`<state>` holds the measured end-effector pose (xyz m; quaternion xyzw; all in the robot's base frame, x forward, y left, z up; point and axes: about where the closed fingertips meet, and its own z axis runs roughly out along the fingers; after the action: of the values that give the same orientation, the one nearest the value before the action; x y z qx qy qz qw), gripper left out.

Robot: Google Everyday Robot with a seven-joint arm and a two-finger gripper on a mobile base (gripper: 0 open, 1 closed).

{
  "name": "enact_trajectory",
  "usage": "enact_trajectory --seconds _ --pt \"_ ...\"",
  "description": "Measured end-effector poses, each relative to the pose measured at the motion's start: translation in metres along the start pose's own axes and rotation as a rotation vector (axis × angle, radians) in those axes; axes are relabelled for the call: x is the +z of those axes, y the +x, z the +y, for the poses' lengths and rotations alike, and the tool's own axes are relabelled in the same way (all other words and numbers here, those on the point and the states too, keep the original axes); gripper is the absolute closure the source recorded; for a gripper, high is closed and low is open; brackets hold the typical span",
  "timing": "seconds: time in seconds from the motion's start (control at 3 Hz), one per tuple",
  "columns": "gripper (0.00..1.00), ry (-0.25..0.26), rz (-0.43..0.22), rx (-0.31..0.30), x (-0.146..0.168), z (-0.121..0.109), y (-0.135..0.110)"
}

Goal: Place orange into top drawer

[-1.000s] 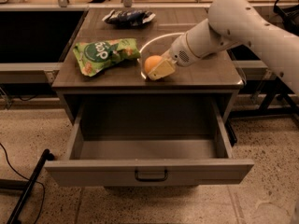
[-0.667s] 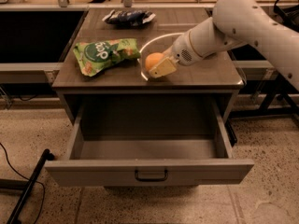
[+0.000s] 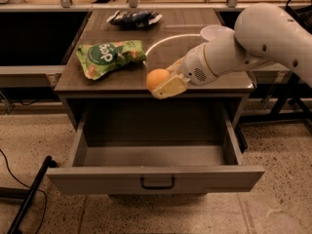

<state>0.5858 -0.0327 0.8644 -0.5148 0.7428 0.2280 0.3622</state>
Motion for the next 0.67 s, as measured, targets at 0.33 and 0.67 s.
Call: enact_trajectory --seconds 0.33,0.67 --pt "1.00 0.000 0.000 0.000 0.000 0.000 0.000" --pt "1.00 -0.034 0.016 0.026 0.019 0.012 0.022"
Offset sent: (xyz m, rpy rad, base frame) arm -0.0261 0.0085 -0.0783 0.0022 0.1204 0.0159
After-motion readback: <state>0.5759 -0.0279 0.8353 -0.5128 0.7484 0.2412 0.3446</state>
